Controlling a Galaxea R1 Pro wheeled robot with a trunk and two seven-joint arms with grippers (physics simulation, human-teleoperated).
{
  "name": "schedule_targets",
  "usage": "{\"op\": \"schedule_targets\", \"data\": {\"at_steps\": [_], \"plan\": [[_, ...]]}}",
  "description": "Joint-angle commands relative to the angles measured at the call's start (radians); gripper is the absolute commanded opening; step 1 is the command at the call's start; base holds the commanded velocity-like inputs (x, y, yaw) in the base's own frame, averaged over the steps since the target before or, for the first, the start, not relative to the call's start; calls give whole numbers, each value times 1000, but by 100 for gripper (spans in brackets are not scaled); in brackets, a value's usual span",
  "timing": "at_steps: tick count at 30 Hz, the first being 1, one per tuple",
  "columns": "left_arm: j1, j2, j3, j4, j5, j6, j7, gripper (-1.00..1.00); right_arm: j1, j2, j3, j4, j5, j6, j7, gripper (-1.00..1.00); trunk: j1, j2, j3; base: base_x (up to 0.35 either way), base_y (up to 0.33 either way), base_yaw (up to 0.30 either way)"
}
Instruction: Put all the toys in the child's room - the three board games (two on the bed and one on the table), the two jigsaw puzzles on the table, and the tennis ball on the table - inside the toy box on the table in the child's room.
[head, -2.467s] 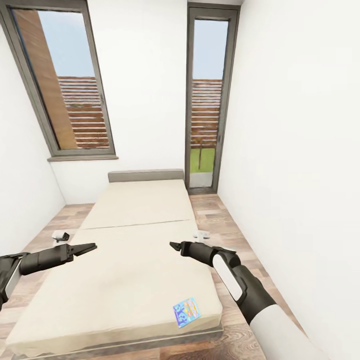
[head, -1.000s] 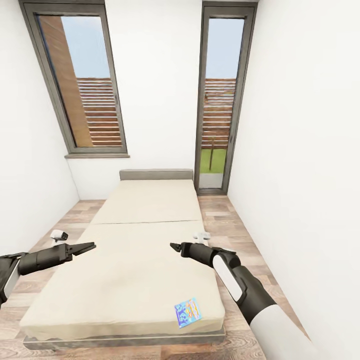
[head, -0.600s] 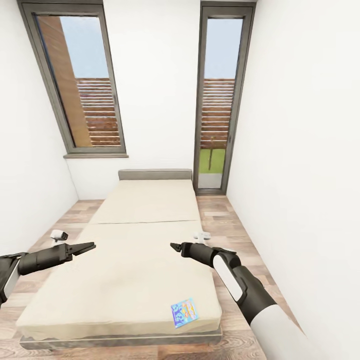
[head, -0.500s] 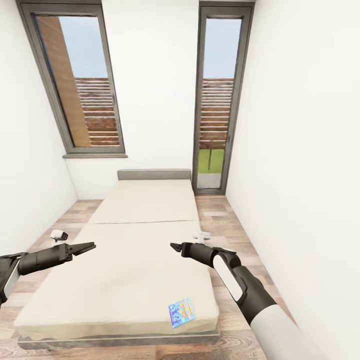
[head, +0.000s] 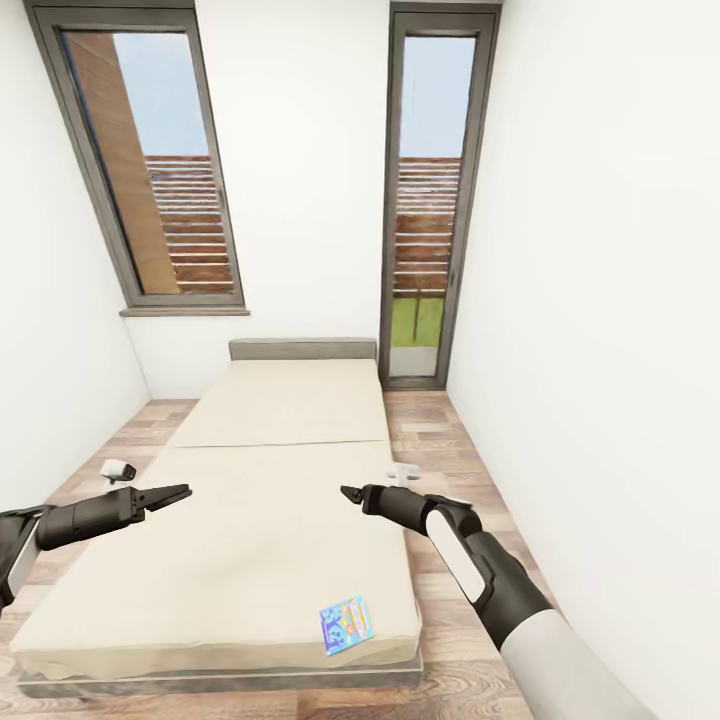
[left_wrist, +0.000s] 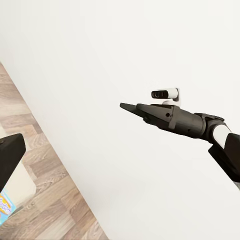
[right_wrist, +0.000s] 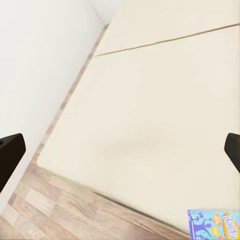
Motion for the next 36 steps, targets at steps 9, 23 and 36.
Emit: {"op": "schedule_targets", "data": {"at_steps": [9, 23, 36], "plan": [[-1, 0, 0, 0, -1, 11, -4, 100, -1, 0, -1, 0, -3, 3, 1, 100, 1, -2, -2, 0, -164, 0], [-1, 0, 0, 0, -1, 11, -4, 100, -1, -3, -2, 1, -4, 2, 1, 100, 1, -2, -2, 0, -120, 0], [-1, 0, 0, 0, -1, 11, -4, 100, -1, 1, -12, 52, -4, -8, -42, 100, 1, -2, -2, 0, -26, 0]]}}
